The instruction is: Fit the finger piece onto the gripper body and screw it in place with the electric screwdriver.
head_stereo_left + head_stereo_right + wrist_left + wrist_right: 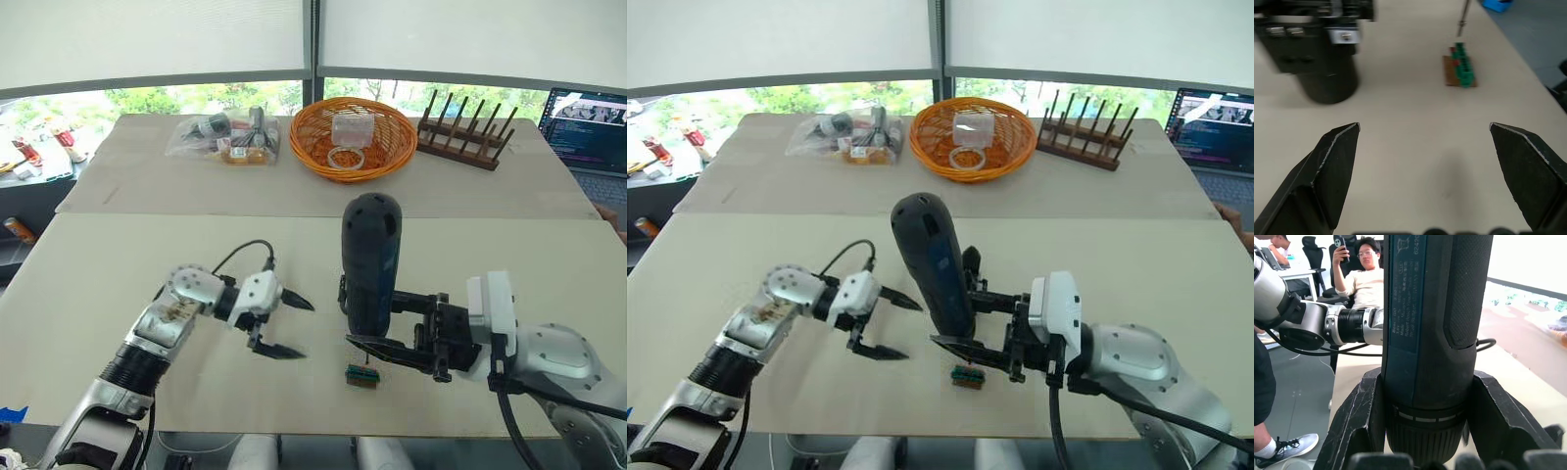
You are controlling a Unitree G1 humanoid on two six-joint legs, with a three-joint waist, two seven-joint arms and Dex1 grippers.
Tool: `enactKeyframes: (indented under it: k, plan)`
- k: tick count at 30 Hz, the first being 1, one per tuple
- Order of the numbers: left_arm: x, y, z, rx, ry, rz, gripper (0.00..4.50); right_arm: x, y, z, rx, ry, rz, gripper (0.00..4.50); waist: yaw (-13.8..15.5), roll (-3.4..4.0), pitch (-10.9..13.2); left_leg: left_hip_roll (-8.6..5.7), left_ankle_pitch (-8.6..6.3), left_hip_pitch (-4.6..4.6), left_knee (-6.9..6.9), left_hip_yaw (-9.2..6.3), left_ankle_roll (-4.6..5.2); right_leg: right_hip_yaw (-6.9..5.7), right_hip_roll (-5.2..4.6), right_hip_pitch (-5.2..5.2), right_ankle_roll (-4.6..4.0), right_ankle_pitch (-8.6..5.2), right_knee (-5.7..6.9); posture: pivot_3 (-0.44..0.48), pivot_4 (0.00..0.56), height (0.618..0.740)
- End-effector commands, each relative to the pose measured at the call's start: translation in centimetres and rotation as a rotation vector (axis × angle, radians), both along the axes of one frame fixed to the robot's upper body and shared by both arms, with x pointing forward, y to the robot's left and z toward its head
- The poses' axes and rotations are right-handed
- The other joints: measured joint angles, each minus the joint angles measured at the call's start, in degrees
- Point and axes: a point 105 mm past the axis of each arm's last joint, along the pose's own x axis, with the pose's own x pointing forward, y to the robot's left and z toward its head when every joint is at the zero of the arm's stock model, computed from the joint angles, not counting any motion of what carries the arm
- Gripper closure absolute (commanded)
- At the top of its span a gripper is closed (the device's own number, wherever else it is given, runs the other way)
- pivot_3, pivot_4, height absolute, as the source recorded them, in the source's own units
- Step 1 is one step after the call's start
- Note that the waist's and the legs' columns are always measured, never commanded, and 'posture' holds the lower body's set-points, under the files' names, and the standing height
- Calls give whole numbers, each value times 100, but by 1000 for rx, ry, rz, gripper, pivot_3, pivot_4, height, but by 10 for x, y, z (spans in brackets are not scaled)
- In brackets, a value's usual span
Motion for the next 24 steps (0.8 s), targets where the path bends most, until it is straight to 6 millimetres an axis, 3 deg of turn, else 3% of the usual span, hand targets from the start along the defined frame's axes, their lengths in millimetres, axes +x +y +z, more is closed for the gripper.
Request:
enactKeyframes:
  k: [1,9,20,23,24]
  plan:
    - [12,-11,11,-58,-35,43,0,-6,1,15,23,-51,19,2567,13,0,0,-1,0,-1,0,0,0,0,-1,0,0,0,-1,0,150,740]
    - [16,-53,-4,-95,-32,84,0,3,-2,18,4,-83,-15,2567,3,0,0,-1,0,-4,1,0,0,2,-2,-2,0,0,-2,0,150,740]
    - [21,-78,-28,-99,-20,196,0,7,-2,20,6,-83,-47,2567,5,-1,0,-2,0,-4,1,0,0,4,-2,-2,0,0,-1,0,150,740]
    - [21,-82,-28,-107,-27,181,822,8,-2,20,6,-82,-54,2567,6,-1,0,-2,0,-3,1,0,0,4,-2,-2,0,0,-1,0,150,740]
    - [21,-82,-27,-107,-30,174,1305,9,-2,20,6,-83,-55,2567,7,-1,0,-3,0,-3,1,0,0,4,-2,-2,0,0,-1,0,150,740]
